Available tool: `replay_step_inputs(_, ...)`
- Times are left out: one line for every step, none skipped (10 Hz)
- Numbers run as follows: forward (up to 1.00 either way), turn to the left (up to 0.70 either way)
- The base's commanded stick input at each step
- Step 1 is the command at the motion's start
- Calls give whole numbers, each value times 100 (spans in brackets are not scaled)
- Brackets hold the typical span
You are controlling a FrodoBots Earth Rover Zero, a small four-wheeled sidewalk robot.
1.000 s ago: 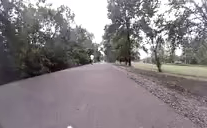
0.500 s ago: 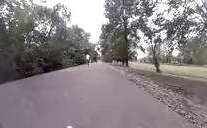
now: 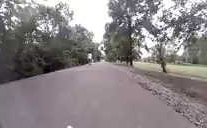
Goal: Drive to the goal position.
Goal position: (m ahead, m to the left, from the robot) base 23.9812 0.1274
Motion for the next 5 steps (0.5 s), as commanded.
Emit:
replay_step_inputs(100, -2)
replay_step_inputs(100, -2)
replay_step_inputs(100, -3)
replay_step_inputs(100, -8)
replay_step_inputs(100, -8)
